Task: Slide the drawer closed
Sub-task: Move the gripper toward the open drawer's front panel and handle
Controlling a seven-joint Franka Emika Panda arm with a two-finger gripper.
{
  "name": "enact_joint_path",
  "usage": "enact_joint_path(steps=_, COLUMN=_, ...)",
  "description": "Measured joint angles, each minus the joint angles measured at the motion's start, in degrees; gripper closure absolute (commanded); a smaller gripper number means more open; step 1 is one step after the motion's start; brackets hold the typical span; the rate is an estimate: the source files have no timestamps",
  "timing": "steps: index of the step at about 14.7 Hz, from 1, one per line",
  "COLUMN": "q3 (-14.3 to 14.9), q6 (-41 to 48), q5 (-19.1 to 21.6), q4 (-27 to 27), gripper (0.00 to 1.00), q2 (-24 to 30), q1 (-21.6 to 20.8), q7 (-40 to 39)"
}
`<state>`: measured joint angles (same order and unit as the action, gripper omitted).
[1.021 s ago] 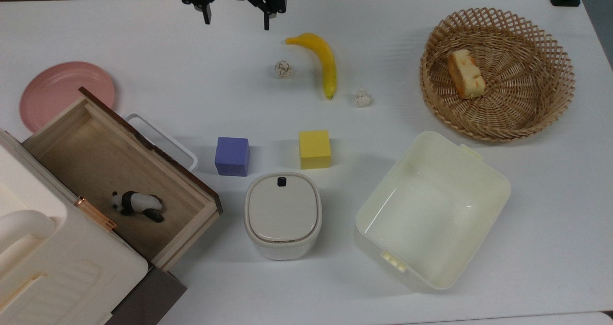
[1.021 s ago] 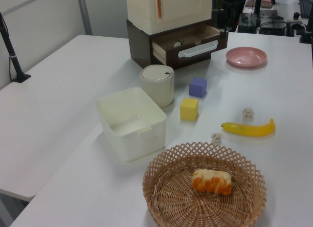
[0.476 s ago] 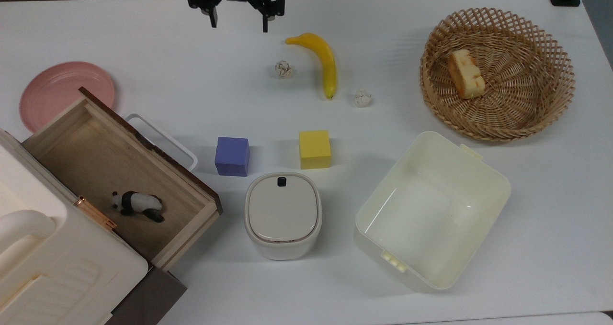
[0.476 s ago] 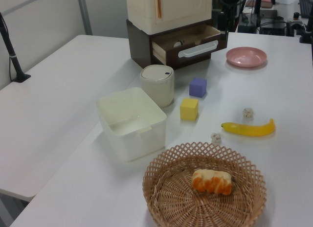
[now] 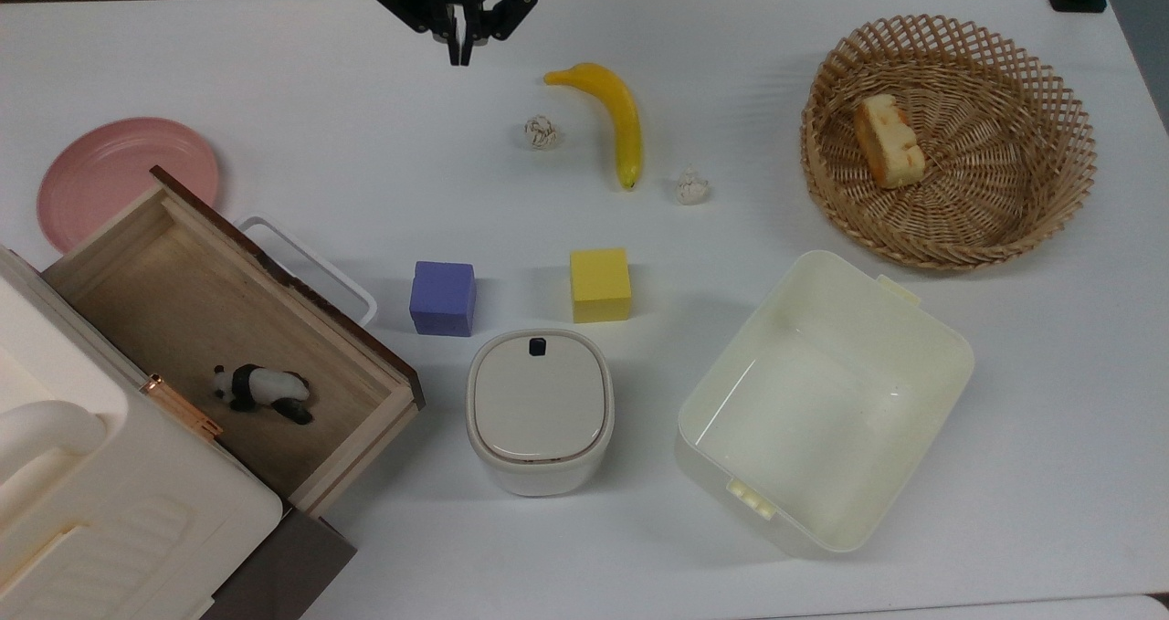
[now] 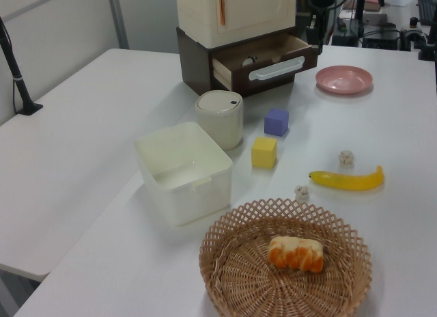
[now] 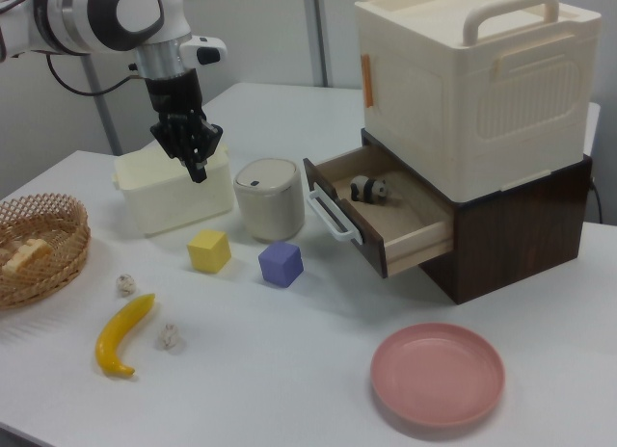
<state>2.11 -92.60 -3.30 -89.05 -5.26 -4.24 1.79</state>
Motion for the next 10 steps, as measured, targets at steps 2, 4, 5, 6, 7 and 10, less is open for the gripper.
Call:
enact_joint_path(steps=2, q3=0.00, q6=0.00, q5=0.00, q4=-0.01, gripper=1.00, q2=0.00, q1=0.00, q7=-0.19)
enact_joint_path(steps=4, q3=0.00, q6=0.00, q5=0.00, q4=-0.01, gripper=1.00, q2=0.00, q1=0.05, q7=-0.20)
enact_joint_path(steps=5, q3=0.00, q6=0.00, q5=0.00, q4=-0.02, gripper=1.00, q2=-0.01, q1=0.09, q7=-0.20)
enact_joint_path(steps=6, q3=0.00, q6=0.00, q5=0.00, q4=-0.06, gripper=1.00, q2=-0.02, q1=0.10, q7=-0.20)
enact_joint_path(steps=7, q3=0.00, q6=0.00, q5=0.00, q4=-0.13, gripper=1.00, q2=-0.08, q1=0.11, q7=-0.20)
enact_joint_path(steps=10, q3=0.00, q6=-0.02, q5=0.01, q4=-0.22, gripper=1.00, q2=-0.48, q1=0.12, q7=-0.20)
